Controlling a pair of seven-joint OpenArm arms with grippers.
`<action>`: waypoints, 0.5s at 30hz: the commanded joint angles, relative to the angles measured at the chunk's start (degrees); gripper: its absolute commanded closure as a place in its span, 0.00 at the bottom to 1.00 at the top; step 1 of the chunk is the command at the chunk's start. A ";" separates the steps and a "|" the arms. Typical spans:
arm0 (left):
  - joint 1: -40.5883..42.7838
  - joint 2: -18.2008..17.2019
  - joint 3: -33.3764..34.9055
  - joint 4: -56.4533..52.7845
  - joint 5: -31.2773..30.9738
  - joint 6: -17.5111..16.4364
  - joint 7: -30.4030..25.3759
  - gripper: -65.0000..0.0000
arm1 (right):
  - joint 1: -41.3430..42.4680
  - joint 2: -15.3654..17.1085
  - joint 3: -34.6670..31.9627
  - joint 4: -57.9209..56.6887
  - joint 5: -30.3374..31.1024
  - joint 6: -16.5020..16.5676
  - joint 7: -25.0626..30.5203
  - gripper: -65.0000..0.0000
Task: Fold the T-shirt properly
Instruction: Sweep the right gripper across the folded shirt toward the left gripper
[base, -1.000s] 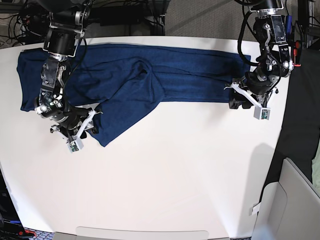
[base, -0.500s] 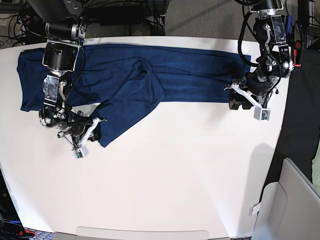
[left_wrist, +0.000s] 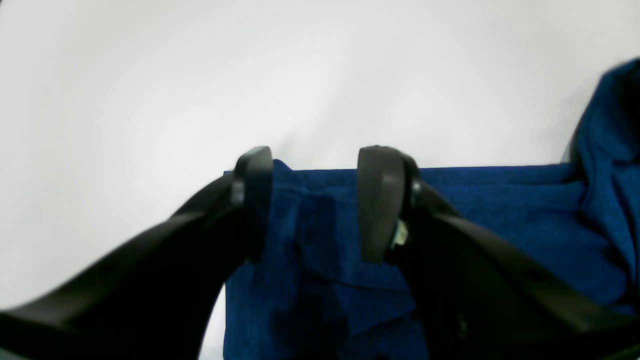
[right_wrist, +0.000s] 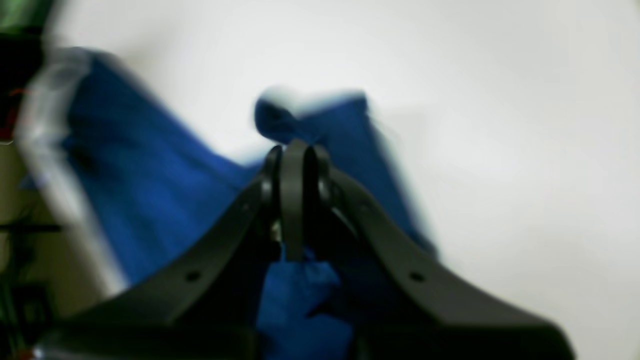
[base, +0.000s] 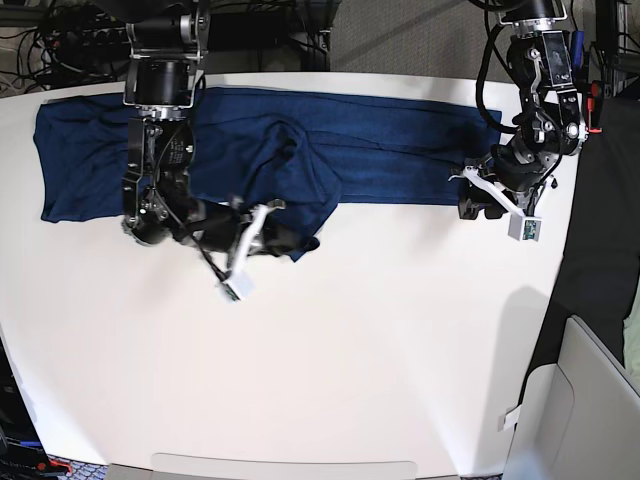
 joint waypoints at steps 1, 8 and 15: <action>-0.78 -0.79 -0.44 0.97 -0.53 -0.25 -1.44 0.58 | 0.98 0.01 -2.24 2.13 4.15 0.67 0.68 0.99; -0.34 -0.88 -0.53 0.97 -0.53 -0.07 -1.44 0.58 | 0.98 -1.84 -16.39 3.37 11.98 0.67 0.60 0.99; -0.34 -0.79 -5.72 0.97 -0.44 0.01 -1.44 0.58 | 3.00 -8.25 -25.71 2.31 11.01 0.67 0.60 0.99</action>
